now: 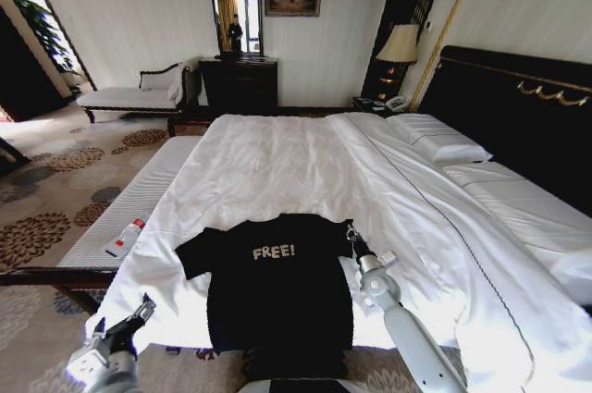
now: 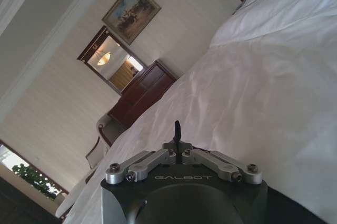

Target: Fold the clothes on the bed.

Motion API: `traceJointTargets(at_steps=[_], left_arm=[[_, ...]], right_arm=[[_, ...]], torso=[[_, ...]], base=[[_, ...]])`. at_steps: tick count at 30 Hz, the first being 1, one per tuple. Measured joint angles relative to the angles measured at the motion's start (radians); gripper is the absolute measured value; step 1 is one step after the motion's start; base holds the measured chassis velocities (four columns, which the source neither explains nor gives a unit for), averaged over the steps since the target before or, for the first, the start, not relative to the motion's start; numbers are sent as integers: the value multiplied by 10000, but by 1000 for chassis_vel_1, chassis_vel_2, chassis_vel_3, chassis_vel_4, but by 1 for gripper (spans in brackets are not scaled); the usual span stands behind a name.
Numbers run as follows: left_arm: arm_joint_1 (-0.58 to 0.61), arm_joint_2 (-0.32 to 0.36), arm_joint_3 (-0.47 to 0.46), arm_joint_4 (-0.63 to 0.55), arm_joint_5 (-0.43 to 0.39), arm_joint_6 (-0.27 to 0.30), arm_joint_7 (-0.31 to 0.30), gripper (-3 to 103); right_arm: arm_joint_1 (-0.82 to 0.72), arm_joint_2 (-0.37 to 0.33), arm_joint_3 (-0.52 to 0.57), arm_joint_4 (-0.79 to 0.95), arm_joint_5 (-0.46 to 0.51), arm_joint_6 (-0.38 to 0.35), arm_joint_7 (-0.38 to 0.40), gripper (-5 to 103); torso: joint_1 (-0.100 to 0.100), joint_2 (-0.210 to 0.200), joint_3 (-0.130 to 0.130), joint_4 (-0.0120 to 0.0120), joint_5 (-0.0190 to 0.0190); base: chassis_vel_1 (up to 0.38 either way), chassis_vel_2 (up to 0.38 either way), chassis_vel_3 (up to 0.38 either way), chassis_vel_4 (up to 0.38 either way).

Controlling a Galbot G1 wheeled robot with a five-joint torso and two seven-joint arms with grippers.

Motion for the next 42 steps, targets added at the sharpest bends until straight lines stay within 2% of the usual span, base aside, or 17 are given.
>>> traceJointTargets(at_steps=[22, 31, 34, 35, 37, 38, 39, 42], left_arm=[[-286, 82, -31, 367, 38, 145, -128, 100], [-154, 93, -185, 347, -11, 126, -133, 100], [-129, 82, -182, 325, -12, 102, -132, 100], [-129, 82, -182, 325, -12, 102, -132, 100], [-139, 69, -139, 322, -1, 97, -132, 100], [-149, 60, -110, 322, 15, 96, -132, 100], [-149, 60, -110, 322, 15, 96, -132, 100], [-177, 30, 1, 320, 81, 94, -131, 100]], right_arm=[[1394, 901, -2261, -1390, -1074, -19, 4, 0], [1381, 1133, -2471, -1650, -1451, 211, -168, 0], [1048, 976, -2383, -986, -1494, 414, -832, 16], [1048, 976, -2383, -986, -1494, 414, -832, 16], [723, 787, -2234, -172, -1335, 533, -1496, 27], [567, 708, -2146, 191, -1248, 579, -1716, 27], [567, 708, -2146, 191, -1248, 579, -1716, 27], [167, 543, -1936, 942, -1045, 632, -1876, 42]], torso=[[0, 0, 0, 0, -1], [0, -1, 1, 0, 0], [0, 0, 0, 0, 1], [0, 0, 0, 0, 1], [0, 0, 0, -1, 1], [0, 0, 0, -1, 0], [0, 0, 0, -1, 0], [-1, 0, 0, -1, 1]], base=[[0, 0, 0, 0], [0, 0, 0, 0], [0, 0, 0, 0], [0, 0, 0, 0], [0, 0, 0, 0], [0, 0, 0, 0], [0, 0, 0, 0], [0, 0, 0, 0]])
